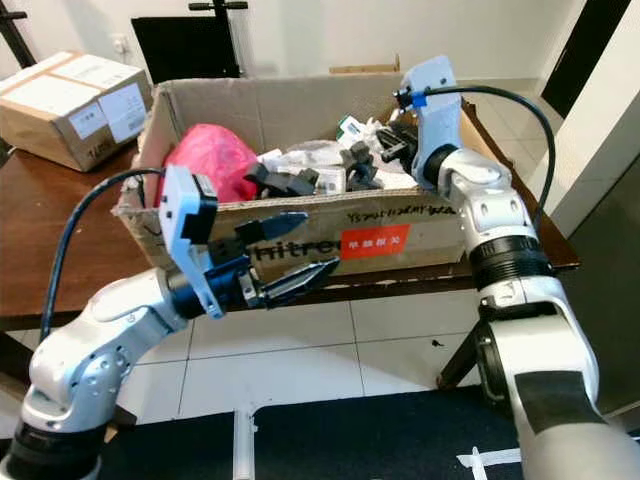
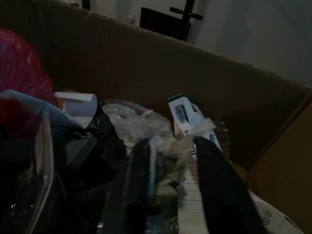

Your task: Picking trash to rubbish bin

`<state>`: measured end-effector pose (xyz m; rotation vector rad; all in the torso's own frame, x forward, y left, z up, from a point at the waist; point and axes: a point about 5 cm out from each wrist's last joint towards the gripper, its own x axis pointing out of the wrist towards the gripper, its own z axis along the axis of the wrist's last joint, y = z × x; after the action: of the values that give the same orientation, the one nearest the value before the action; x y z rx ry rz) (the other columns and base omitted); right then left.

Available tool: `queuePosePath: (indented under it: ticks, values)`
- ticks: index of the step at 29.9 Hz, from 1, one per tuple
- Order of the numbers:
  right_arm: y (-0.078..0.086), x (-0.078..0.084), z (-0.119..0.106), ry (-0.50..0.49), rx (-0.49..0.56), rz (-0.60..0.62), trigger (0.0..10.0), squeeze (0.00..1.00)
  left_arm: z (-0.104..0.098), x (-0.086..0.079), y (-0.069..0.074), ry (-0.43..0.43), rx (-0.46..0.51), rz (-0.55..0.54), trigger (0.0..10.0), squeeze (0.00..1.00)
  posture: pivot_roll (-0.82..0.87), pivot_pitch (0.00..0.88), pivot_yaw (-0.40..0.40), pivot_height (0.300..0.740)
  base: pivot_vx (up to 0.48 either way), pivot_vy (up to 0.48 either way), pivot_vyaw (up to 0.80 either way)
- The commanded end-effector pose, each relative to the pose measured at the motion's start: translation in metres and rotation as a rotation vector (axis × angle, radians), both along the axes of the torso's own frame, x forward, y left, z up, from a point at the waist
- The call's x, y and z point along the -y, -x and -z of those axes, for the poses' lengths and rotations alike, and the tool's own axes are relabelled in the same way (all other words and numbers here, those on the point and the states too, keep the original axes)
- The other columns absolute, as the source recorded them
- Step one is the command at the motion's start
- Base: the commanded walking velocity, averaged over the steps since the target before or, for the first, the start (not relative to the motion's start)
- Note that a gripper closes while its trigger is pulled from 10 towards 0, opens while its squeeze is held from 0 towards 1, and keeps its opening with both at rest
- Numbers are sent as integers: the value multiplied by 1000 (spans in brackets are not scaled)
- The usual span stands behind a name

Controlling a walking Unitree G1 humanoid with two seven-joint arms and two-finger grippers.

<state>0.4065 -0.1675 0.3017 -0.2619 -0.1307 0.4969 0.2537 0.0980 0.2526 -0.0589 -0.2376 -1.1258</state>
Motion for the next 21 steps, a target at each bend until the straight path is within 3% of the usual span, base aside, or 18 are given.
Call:
queuePosePath:
  ticks: [1,9,10,11,12,17,21]
  values:
    - [-2,4,4,30,-22,-3,10000,1000,-5,-1,1,-7,3,-3,10000,0,-18,127,5,740,0,0,0]
    - [-2,7,-3,44,-6,-14,10000,1000,-18,-6,-4,50,14,-42,10000,0,-18,127,5,740,0,0,0]
    - [-2,8,-5,49,-2,-18,10000,800,-20,-6,-6,59,18,-53,10000,0,-17,129,5,740,0,0,0]
    - [-2,8,-7,56,3,-27,10000,337,-22,-7,-7,70,22,-62,10000,0,-17,129,5,740,0,0,0]
    - [-1,8,-10,62,11,-36,10000,43,-25,-9,-9,81,32,-79,10000,0,-16,130,4,740,0,0,0]
    - [1,9,-21,27,15,-88,10000,0,-36,-13,-18,116,58,-141,10000,0,-12,133,-1,740,0,0,0]
    - [5,13,-37,-35,6,-164,10000,0,-60,-19,-33,148,153,-232,10000,0,-14,136,-2,740,0,0,0]
